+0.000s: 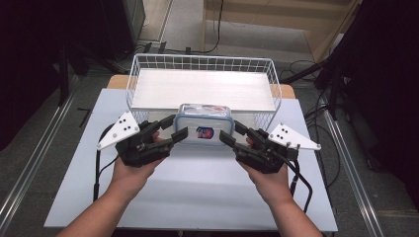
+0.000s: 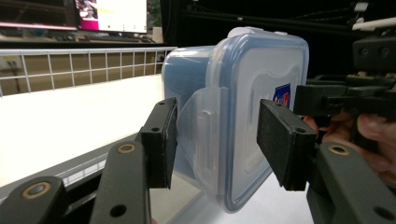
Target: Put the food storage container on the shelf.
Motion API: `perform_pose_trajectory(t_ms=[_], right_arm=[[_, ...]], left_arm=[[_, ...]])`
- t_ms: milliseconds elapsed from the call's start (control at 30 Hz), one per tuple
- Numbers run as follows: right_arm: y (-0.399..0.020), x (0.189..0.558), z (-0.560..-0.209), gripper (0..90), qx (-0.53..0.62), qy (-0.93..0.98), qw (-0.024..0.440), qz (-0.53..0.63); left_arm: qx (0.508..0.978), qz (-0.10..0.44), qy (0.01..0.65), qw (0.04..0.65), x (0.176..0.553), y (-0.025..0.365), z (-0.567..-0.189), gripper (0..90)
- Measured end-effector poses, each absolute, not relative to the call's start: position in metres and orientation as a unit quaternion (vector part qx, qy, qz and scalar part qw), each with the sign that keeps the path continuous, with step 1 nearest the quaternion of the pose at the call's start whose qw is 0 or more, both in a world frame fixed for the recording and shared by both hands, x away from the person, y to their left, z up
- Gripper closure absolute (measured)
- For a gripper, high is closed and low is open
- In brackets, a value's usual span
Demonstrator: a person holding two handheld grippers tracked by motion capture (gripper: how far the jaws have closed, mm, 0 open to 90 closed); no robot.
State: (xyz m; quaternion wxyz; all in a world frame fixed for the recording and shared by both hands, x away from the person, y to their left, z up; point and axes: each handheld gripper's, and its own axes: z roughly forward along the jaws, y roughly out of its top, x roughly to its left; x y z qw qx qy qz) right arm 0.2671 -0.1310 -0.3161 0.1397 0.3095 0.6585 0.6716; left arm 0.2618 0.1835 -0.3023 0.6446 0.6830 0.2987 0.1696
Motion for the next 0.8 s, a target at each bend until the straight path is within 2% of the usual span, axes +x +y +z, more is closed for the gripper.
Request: perform_pose_trajectory(t_ms=[200,800], right_arm=[[-0.132,0.277,-0.311,53.0,0.315,0.660,0.135,0.669],[-0.138,0.330,-0.279,54.8,0.353,0.657,0.083,0.661]], left_arm=[[0.687,0.160,0.303,0.641,0.276,0.183,-0.295,50.5],[0.677,0.093,0.338,0.647,0.328,0.187,-0.280,52.2]])
